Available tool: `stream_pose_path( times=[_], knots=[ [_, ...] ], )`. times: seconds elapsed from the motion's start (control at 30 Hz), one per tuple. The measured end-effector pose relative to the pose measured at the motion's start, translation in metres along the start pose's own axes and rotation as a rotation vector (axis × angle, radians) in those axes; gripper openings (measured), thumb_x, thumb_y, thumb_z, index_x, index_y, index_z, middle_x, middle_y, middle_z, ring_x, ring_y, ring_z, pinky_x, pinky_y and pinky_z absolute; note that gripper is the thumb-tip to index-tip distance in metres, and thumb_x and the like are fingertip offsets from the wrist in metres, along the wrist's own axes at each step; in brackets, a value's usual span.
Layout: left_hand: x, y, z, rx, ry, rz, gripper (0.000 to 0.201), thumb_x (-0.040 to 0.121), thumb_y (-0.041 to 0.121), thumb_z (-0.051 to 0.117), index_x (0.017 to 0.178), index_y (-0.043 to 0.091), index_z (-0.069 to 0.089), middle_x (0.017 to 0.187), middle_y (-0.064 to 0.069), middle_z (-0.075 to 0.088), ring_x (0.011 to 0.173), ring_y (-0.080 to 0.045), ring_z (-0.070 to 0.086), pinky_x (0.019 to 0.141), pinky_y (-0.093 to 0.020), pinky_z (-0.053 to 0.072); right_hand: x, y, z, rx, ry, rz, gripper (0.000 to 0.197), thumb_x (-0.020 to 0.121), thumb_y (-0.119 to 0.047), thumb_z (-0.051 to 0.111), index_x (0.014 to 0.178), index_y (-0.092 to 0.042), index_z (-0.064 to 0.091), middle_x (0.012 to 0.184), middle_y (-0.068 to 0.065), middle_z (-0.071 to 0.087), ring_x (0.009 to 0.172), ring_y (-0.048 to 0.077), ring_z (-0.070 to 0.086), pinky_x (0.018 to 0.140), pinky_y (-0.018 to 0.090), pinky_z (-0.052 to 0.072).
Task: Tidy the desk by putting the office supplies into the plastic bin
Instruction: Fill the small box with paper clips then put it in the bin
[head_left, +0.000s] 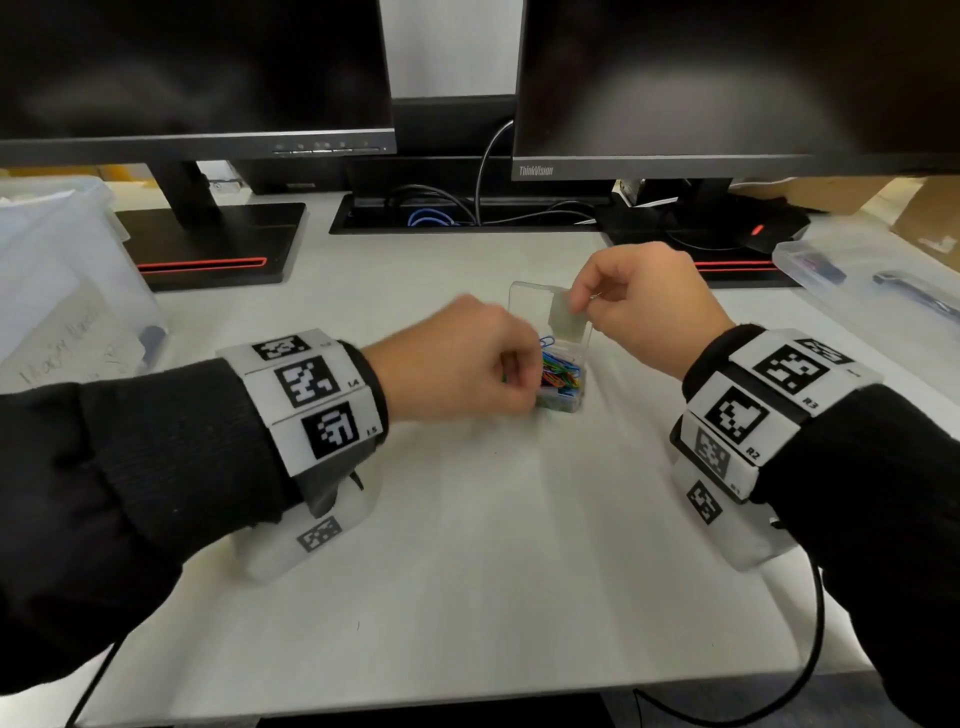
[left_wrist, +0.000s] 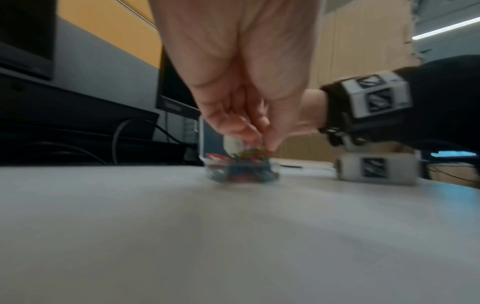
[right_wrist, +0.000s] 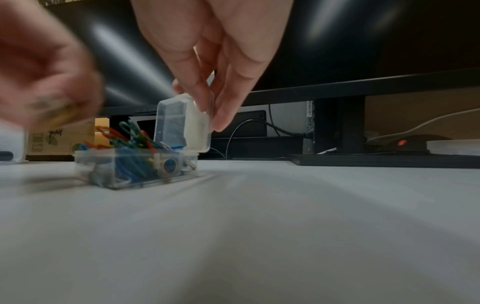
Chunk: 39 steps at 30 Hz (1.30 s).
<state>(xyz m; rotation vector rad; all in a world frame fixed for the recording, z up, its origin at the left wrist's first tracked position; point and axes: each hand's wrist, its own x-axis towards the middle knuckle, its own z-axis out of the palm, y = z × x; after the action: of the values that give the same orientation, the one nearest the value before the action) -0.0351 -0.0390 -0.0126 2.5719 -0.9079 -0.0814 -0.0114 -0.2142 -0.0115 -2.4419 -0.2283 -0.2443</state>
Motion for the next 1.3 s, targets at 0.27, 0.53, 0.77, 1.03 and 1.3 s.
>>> stream_pose_path(
  times=[0.27, 0.53, 0.77, 1.03, 1.3],
  knots=[
    [0.021, -0.010, -0.007, 0.031, 0.418, 0.002, 0.013, 0.087, 0.025, 0.061, 0.089, 0.015, 0.070, 0.082, 0.008, 0.064, 0.069, -0.007, 0.053, 0.059, -0.002, 0.034, 0.002, 0.001, 0.002, 0.065, 0.030, -0.022, 0.035, 0.078, 0.003, 0.057, 0.064, -0.028, 0.049, 0.090, 0.007, 0.068, 0.079, 0.019, 0.061, 0.073, 0.029, 0.054],
    [0.011, -0.018, -0.001, 0.005, 0.024, -0.149, 0.066, 0.078, 0.051, 0.062, 0.134, 0.025, 0.040, 0.118, 0.003, 0.057, 0.103, -0.014, 0.057, 0.074, -0.019, 0.040, -0.002, -0.003, 0.002, 0.085, 0.003, -0.059, 0.022, 0.075, -0.003, 0.062, 0.071, -0.021, 0.052, 0.090, 0.003, 0.068, 0.081, 0.020, 0.065, 0.072, 0.031, 0.053],
    [0.003, -0.017, 0.000, -0.082, -0.046, -0.192, 0.069, 0.069, 0.043, 0.075, 0.127, 0.023, 0.044, 0.111, 0.003, 0.060, 0.087, -0.012, 0.067, 0.082, -0.025, 0.052, -0.010, -0.006, 0.002, 0.010, -0.436, 0.031, 0.051, 0.065, -0.035, 0.079, 0.106, -0.024, 0.050, 0.103, -0.005, 0.057, 0.091, 0.013, 0.056, 0.079, 0.027, 0.049],
    [-0.002, -0.010, 0.005, -0.123, -0.010, -0.267, 0.058, 0.083, 0.036, 0.065, 0.134, 0.016, 0.046, 0.121, 0.001, 0.063, 0.092, -0.012, 0.064, 0.087, -0.023, 0.048, -0.012, -0.002, 0.001, -0.206, -0.496, -0.019, 0.061, 0.057, -0.023, 0.086, 0.109, -0.022, 0.055, 0.102, -0.005, 0.060, 0.100, 0.015, 0.058, 0.084, 0.026, 0.049],
    [-0.012, -0.006, 0.007, -0.018, -0.156, -0.164, 0.066, 0.076, 0.041, 0.072, 0.131, 0.017, 0.046, 0.121, 0.002, 0.061, 0.101, -0.017, 0.059, 0.088, -0.029, 0.046, -0.012, -0.004, 0.001, -0.180, -0.406, -0.064, 0.046, 0.058, -0.031, 0.082, 0.100, -0.020, 0.066, 0.086, -0.009, 0.062, 0.072, 0.003, 0.056, 0.063, 0.018, 0.047]
  ],
)
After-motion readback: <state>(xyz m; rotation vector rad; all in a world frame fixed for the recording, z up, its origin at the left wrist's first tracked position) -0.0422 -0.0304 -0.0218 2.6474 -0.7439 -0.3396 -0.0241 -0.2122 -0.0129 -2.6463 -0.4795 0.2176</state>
